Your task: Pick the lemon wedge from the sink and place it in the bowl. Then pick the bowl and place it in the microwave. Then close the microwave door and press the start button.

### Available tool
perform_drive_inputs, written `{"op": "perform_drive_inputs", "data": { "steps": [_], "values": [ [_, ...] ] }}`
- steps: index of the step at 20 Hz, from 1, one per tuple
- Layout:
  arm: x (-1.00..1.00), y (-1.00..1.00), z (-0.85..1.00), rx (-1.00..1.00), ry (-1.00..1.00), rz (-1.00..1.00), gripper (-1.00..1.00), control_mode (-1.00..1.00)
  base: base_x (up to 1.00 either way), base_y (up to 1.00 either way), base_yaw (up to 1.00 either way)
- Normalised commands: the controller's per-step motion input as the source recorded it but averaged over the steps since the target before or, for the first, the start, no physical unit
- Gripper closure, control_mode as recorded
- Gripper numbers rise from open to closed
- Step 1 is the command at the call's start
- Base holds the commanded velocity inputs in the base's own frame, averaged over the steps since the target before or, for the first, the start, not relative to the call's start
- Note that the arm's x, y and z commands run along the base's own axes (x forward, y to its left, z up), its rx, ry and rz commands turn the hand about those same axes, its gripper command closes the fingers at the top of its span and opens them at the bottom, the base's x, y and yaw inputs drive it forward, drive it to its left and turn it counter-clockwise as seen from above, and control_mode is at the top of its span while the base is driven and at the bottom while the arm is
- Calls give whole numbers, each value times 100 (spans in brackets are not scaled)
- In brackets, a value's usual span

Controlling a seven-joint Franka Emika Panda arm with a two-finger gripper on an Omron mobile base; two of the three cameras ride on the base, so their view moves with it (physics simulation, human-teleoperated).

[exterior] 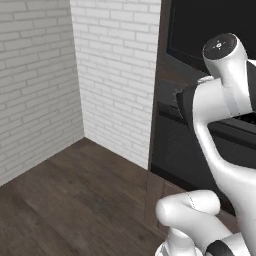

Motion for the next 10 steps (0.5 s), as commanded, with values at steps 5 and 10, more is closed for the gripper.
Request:
{"op": "perform_drive_inputs", "data": {
  "steps": [5,10],
  "values": [
    [90,-64,9,7,-37,0,-100,-100,0,0,0],
    [83,-28,7,1,-46,0,-100,-100,0,0,0]
  ]
}}
